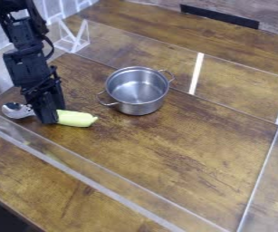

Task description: Move the green spoon to the right

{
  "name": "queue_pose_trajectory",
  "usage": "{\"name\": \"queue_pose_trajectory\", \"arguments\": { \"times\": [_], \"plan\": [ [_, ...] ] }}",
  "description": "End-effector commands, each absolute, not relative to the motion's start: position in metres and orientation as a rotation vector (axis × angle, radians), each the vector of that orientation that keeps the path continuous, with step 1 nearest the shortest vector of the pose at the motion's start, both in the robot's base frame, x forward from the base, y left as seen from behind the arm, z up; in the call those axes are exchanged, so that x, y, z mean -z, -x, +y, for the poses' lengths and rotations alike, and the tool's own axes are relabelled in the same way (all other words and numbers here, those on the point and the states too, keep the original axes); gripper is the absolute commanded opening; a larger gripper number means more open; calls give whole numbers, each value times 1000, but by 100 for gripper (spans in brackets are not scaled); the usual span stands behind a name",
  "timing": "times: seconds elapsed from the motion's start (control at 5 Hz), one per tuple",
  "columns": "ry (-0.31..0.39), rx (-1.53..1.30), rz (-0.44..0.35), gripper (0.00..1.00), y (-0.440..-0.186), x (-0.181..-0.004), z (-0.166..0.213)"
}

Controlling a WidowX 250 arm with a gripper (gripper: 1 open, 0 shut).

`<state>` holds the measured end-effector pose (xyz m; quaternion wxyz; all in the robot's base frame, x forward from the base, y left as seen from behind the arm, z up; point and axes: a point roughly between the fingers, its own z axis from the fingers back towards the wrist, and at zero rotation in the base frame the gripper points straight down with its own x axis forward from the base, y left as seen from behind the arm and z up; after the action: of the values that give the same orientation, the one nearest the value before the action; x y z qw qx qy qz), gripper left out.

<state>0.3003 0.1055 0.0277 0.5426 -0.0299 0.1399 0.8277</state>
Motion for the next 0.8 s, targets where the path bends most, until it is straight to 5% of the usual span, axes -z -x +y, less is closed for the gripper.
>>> {"name": "queue_pose_trajectory", "arguments": {
  "times": [0.0,0.6],
  "plan": [
    [116,-2007,291,0,-317,-61,96],
    [129,-2008,329,0,-329,-105,51]
  ]
}}
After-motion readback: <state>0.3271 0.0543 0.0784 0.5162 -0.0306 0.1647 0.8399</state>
